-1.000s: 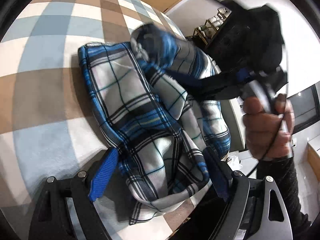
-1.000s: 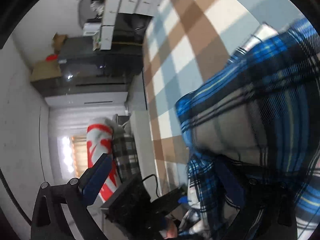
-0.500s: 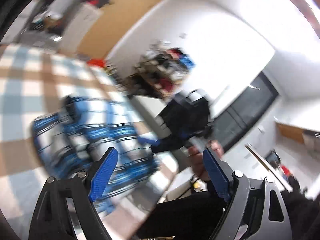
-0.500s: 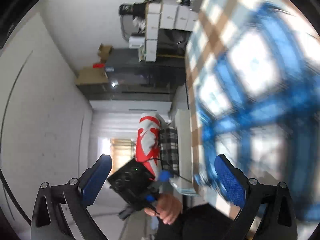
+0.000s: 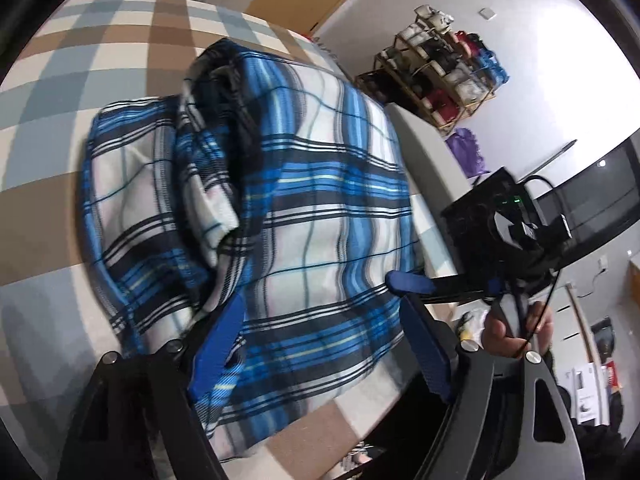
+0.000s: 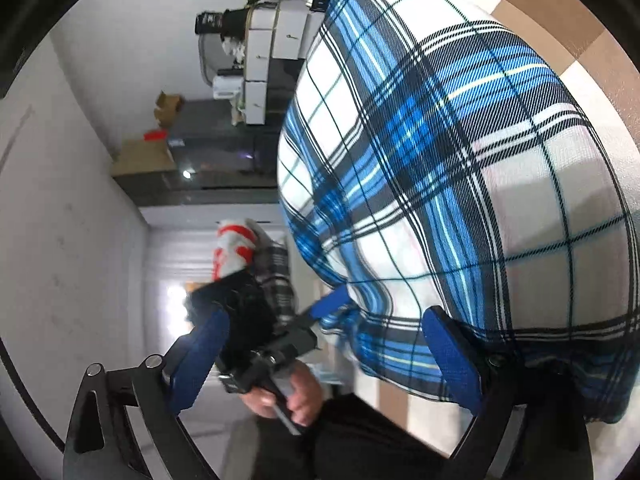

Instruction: Fold large clothes

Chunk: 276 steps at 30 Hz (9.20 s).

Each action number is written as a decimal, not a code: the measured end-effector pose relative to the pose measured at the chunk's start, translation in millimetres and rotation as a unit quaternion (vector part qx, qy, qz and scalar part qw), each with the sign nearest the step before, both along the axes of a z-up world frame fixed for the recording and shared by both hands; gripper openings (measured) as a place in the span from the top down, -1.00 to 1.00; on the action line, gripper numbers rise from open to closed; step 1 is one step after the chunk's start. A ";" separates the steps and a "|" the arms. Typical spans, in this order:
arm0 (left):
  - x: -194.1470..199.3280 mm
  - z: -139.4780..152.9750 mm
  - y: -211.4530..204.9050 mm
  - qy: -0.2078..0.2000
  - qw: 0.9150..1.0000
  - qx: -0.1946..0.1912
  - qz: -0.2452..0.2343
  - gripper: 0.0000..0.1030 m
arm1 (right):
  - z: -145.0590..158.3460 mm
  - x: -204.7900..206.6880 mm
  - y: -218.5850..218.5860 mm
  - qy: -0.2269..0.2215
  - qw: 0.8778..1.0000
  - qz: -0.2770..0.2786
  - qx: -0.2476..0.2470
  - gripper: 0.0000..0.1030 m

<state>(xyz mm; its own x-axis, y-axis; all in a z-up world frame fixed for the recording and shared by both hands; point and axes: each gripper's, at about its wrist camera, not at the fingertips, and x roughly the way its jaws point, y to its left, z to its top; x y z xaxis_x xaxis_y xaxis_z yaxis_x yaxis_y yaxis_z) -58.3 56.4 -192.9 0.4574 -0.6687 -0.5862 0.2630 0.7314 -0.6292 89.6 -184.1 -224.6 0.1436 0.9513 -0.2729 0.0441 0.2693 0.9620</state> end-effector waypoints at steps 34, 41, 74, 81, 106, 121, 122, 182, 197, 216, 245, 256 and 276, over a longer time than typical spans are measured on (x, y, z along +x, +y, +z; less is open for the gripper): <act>78.6 56.8 14.0 0.025 0.993 -0.064 0.097 -0.50 | 11.7 -11.3 5.3 -0.023 0.994 0.060 -0.087 -0.87; 96.1 13.5 26.2 0.061 0.987 -0.108 0.106 -0.49 | 10.3 -13.2 1.2 -0.026 0.994 0.065 -0.080 -0.86; -31.7 -12.5 30.1 0.087 0.990 0.000 0.108 -0.49 | 61.1 -12.8 -36.5 -0.128 0.977 -0.038 -0.167 -1.00; -54.1 22.7 36.5 0.016 0.990 -0.011 0.137 -0.49 | 52.1 -12.0 -35.8 -0.115 0.980 -0.034 -0.162 -1.00; -18.6 19.1 9.3 0.045 0.962 0.192 0.189 -0.50 | 54.5 -11.6 -60.3 -0.132 0.967 -0.063 -0.208 -1.00; -13.0 -6.0 6.8 0.038 0.944 0.282 0.168 -0.64 | 42.4 -18.6 5.2 -0.207 0.902 0.042 -0.378 -1.00; -14.7 -5.4 5.8 0.036 0.944 0.283 0.167 -0.64 | 41.4 -18.4 5.4 -0.206 0.902 0.042 -0.378 -1.00; 14.1 -22.8 39.6 0.146 0.980 -0.124 0.051 -0.96 | 29.5 49.5 -28.1 -0.138 0.951 0.062 -0.268 -1.00; 14.4 -16.4 19.9 0.146 0.987 -0.036 0.051 -0.11 | 34.9 35.2 -12.1 -0.183 0.932 0.081 -0.304 -0.23; 13.3 -14.7 4.6 0.142 0.989 -0.001 0.048 -0.12 | 29.8 24.7 -20.4 -0.163 0.946 0.070 -0.273 -0.27; 68.8 68.3 -191.2 0.002 0.994 -0.100 -0.037 0.41 | 206.0 -30.8 -250.8 -0.240 0.913 -0.052 -0.325 0.57; 146.4 37.8 -285.0 0.019 0.996 -0.065 -0.049 0.40 | 173.0 18.3 -376.2 -0.198 0.900 -0.083 -0.378 0.54; 97.2 105.1 -255.7 -0.106 0.992 0.067 0.006 0.11 | 193.0 -55.4 -377.0 -0.266 0.795 -0.087 -0.538 -0.55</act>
